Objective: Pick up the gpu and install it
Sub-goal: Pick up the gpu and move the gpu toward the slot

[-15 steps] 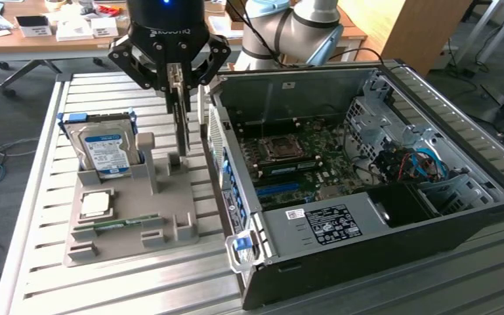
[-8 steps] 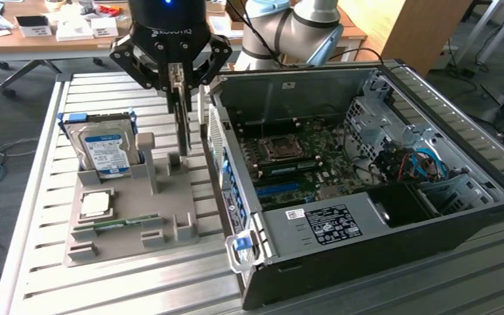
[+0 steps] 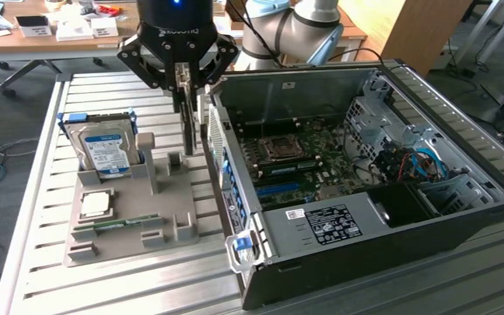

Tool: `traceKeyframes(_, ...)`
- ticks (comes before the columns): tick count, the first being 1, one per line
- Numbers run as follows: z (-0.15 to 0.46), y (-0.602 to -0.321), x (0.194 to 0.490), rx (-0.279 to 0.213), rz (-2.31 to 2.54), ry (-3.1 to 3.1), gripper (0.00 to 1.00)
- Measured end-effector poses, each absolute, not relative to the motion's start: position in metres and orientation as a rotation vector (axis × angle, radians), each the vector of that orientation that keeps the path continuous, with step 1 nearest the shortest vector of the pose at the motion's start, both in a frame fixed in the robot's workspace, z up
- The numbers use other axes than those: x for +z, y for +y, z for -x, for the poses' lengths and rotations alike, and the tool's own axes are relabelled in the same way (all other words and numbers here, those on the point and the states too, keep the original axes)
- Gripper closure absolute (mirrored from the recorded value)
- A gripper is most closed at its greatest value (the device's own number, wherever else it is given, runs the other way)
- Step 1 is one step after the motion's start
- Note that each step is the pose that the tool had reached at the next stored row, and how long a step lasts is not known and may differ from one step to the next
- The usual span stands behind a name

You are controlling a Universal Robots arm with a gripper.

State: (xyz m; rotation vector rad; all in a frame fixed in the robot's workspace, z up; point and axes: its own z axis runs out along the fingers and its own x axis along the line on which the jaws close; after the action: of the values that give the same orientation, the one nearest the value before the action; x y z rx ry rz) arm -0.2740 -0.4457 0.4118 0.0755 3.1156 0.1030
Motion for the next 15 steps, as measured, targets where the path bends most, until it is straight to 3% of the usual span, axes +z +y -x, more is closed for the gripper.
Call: traceKeyframes(15, 0.249, -0.446, 0.412, 0.104, -0.075, 3.116, 0.73)
